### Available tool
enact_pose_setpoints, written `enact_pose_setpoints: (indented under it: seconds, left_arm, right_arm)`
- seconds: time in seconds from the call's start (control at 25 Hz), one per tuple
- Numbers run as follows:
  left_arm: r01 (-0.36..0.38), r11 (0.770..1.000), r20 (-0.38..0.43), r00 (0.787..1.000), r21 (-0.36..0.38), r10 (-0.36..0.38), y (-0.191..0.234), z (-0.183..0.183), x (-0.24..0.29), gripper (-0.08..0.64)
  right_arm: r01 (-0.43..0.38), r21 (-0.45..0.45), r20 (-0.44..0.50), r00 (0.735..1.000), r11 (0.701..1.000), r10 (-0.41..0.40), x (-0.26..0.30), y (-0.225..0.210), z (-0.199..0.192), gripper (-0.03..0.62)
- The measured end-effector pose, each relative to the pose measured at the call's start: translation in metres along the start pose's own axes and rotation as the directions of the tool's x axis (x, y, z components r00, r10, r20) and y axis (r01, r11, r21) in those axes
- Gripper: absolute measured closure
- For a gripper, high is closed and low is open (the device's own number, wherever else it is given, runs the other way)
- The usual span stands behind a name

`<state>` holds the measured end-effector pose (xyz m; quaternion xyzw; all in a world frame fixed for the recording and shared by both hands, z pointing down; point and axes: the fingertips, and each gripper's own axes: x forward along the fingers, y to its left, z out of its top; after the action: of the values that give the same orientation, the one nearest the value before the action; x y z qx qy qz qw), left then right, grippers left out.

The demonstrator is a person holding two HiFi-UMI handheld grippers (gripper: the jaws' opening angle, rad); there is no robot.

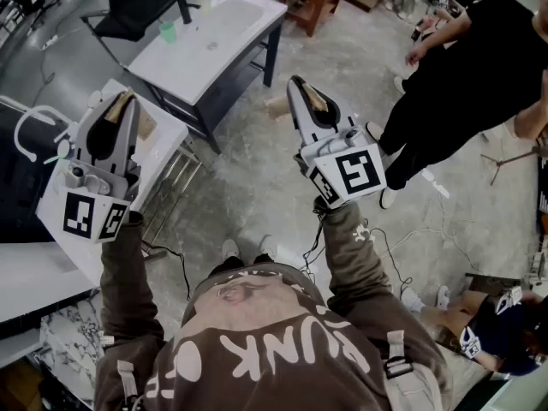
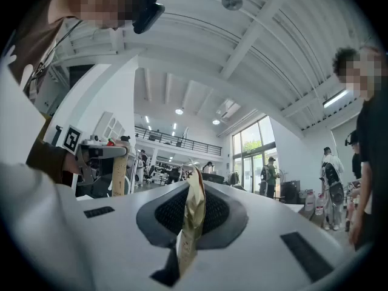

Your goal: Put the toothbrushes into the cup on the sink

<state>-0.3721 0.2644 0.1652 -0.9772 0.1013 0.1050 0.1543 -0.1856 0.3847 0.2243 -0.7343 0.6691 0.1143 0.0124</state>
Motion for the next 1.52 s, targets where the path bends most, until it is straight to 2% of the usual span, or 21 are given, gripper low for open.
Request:
enact_pose_setpoints:
  seconds: [0.64, 0.88, 1.16, 1.52]
  left_arm:
    - [-0.006, 1.0, -0.003, 1.0, 0.025, 0.006, -0.009, 0.004, 0.023, 0.511]
    - [-0.021, 0.999, -0.013, 1.0, 0.049, 0.022, -0.021, 0.006, 0.045, 0.511]
    - [-0.036, 0.999, -0.036, 0.999, 0.04, 0.038, -0.037, -0.012, 0.062, 0.512]
    - [-0.04, 0.999, -0.044, 0.998, 0.026, 0.041, -0.019, -0.041, 0.108, 0.511]
  right_arm:
    - [-0.008, 0.021, 0.038, 0.999, 1.0, 0.007, 0.0, -0.024, 0.002, 0.583]
    - [-0.033, 0.032, 0.049, 0.998, 0.999, 0.032, 0.0, -0.048, -0.003, 0.583]
    - [-0.063, 0.048, 0.021, 0.998, 0.997, 0.062, -0.001, -0.069, -0.026, 0.583]
    - [-0.075, 0.034, 0.009, 0.997, 0.997, 0.075, 0.034, -0.111, -0.043, 0.583]
